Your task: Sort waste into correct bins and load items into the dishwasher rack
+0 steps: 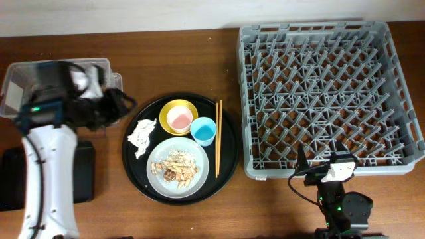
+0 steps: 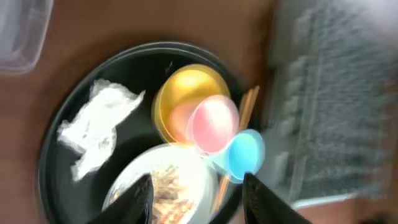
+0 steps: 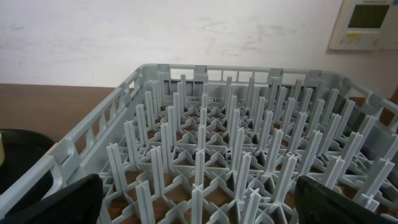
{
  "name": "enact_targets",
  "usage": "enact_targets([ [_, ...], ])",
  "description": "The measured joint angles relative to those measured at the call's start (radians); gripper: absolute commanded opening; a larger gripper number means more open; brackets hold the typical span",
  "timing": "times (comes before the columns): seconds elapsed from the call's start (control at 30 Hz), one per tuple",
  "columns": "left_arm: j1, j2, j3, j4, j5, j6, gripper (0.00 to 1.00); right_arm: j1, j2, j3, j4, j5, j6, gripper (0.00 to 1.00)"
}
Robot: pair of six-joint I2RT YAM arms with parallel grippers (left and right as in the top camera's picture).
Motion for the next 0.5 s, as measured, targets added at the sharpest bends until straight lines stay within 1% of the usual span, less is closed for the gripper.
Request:
enact_targets([
  [0.07,-0.13,0.018,-0.004,-0.023,-0.155,0.005,0.47,0.0,0.0,0.0,0.0,0.0,0.0,0.98],
  [0.1,-0.174,0.03,-0.005,-0.027,-0.224,-0.002,0.47,0.0,0.0,0.0,0.0,0.0,-0.001,0.98],
  [0.13,-0.221,0.05,-0.005,-0.027,-0.336,-0.024,0.47,0.0,0.0,0.0,0.0,0.0,0.0,0.99],
  [0.23,-0.246,0.086,-0.007,-0.002,-0.479,-0.043,0.47,0.0,0.0,0.0,0.0,0.0,0.0,0.98],
  [0.3,-0.246,0.135,-0.007,-0.007,-0.544,-0.047,0.47,0.0,0.0,0.0,0.0,0.0,0.0,0.98],
  [0.5,-0.256,0.304,-0.007,0.022,-0.58,-0.051,0.47,0.0,0.0,0.0,0.0,0.0,0.0,0.98],
])
